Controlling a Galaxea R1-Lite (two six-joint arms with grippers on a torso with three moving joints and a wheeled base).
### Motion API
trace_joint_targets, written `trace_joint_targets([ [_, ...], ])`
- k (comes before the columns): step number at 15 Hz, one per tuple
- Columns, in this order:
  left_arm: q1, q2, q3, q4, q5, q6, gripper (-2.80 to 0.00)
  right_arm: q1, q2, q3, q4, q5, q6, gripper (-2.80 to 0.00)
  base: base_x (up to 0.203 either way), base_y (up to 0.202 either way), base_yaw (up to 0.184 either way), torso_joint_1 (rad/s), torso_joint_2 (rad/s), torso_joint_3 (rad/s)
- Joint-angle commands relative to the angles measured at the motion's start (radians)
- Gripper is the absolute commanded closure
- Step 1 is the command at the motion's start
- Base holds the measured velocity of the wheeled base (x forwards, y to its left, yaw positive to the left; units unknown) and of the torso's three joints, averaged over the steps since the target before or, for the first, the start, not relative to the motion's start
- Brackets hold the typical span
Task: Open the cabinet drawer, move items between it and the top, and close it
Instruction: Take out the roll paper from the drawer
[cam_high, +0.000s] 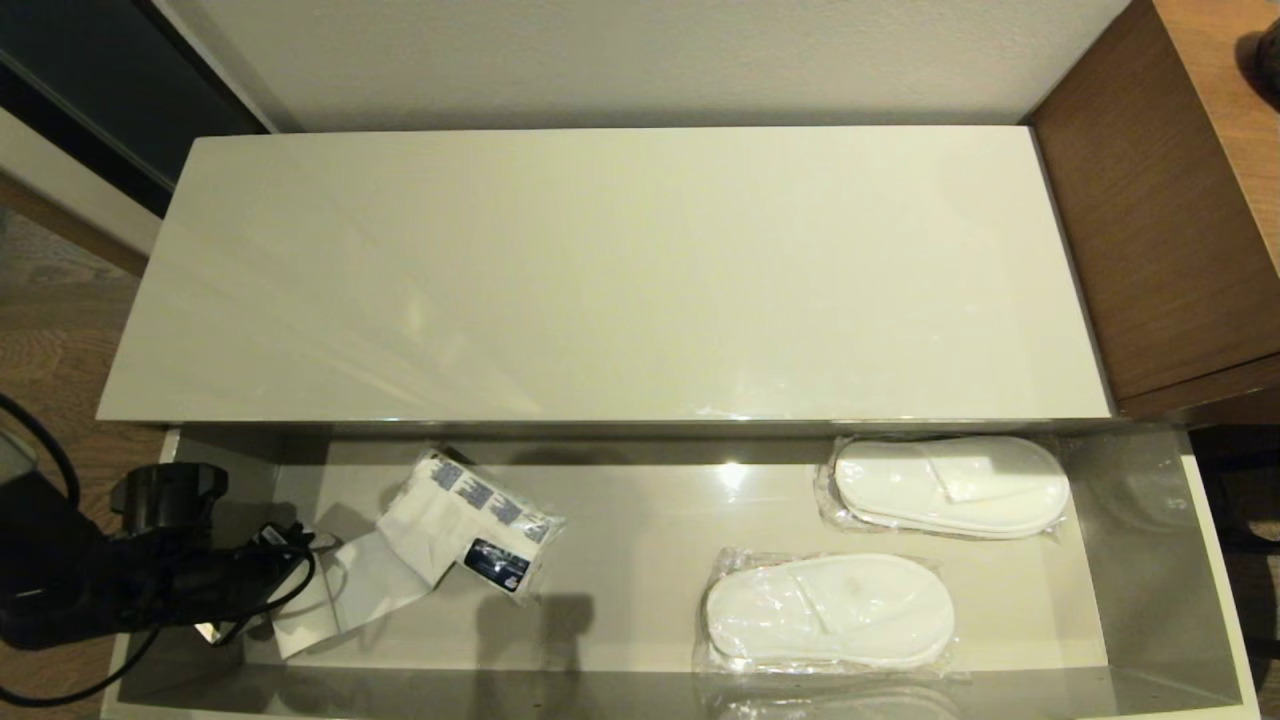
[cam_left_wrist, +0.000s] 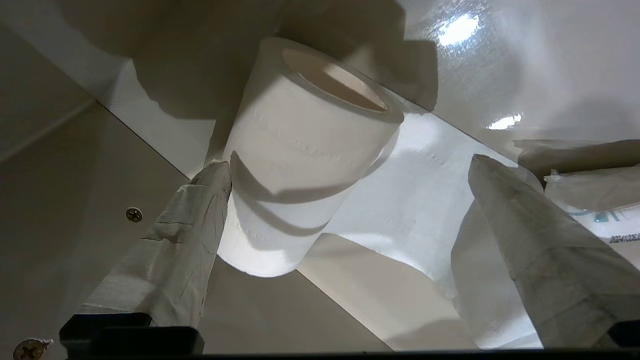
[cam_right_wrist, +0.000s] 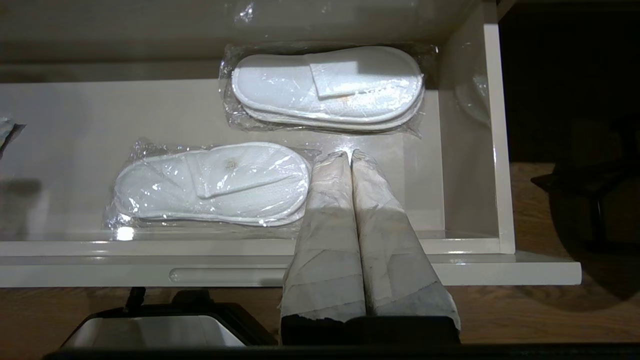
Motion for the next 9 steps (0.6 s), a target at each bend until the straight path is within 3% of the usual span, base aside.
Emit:
trace_joint_targets([
  [1,0.001,-0.006,0.009,0.002,0.001,-0.008,-2.8,0.0,0.0,0.0,-0.001,0.0,0.0,0.0,0.0,0.0,0.0,0.0,0.0,0.0],
  [4,0.001,-0.01,0.015,0.002,0.001,-0.017,-2.8,0.0,0.002,0.0,0.001,0.0,0.0,0.0,0.0,0.0,0.0,0.0,0.0,0.0],
  [9,-0.001,-0.038,0.037,0.009,-0.042,-0.091,-2.8,0.0,0.002,0.0,-0.001,0.0,0.0,0.0,0.0,0.0,0.0,0.0,0.0,0.0],
])
